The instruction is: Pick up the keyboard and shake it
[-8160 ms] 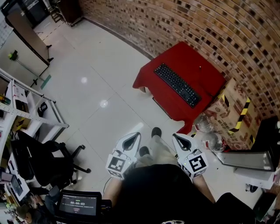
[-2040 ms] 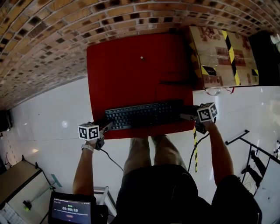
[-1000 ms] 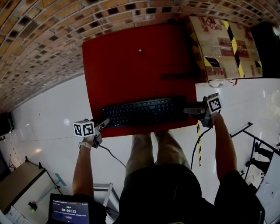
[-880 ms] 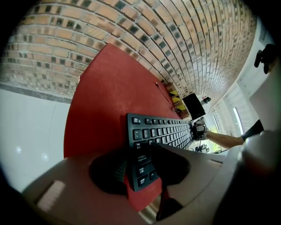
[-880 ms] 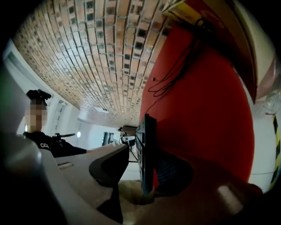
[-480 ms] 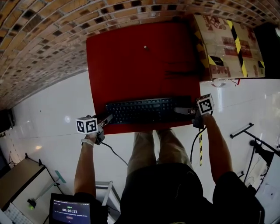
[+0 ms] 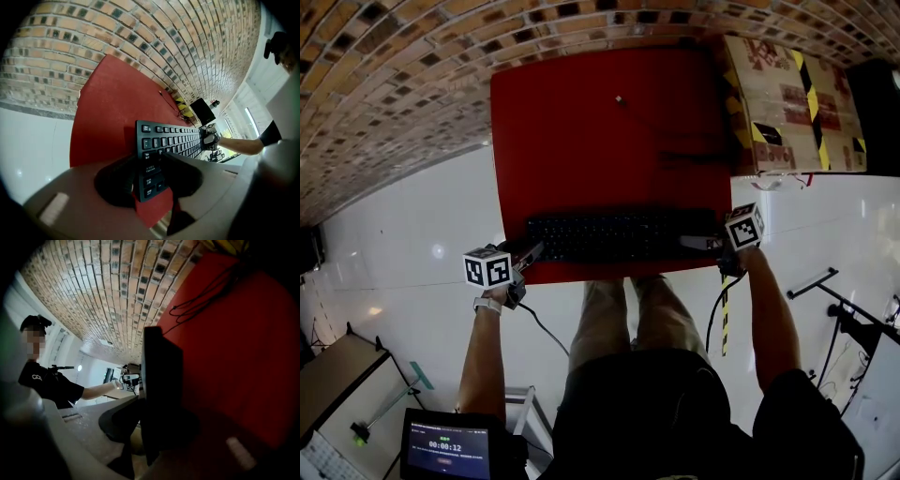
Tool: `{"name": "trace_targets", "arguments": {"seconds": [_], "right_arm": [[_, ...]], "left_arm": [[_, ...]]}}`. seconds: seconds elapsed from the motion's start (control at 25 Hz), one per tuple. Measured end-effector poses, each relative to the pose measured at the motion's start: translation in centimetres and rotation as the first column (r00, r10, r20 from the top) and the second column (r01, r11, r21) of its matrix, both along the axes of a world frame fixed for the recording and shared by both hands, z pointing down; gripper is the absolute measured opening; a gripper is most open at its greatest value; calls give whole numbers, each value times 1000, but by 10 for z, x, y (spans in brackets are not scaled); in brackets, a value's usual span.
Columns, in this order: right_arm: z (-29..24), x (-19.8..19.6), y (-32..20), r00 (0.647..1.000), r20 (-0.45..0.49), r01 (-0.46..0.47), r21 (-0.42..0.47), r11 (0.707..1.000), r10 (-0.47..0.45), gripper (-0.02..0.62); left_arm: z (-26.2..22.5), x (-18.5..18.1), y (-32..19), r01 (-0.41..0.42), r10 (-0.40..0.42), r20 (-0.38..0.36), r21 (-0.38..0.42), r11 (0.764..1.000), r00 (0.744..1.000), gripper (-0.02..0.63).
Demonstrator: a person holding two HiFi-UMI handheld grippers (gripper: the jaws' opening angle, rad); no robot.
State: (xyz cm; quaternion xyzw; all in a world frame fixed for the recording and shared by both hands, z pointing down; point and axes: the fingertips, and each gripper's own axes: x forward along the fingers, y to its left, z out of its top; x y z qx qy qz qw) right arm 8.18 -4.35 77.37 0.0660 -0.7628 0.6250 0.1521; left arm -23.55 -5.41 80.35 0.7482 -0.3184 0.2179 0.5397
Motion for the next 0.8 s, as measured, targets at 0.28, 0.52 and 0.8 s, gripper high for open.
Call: {"name": "trace_targets", "arguments": {"seconds": [0.28, 0.52, 0.8], "right_arm": [[-42, -2, -27, 1000, 28, 9, 172, 985, -14, 80], [-106, 1, -66, 1000, 22, 5, 431, 903, -16, 71], [-203, 10, -102, 999, -9, 34, 678, 734, -38, 64]], "left_arm": [[-39, 0, -29, 25, -23, -16, 145, 989, 1000, 176], [-112, 2, -82, 37, -36, -10, 406, 913, 999, 176], [-207, 10, -121, 37, -18, -37, 637, 770, 999, 178]]}}
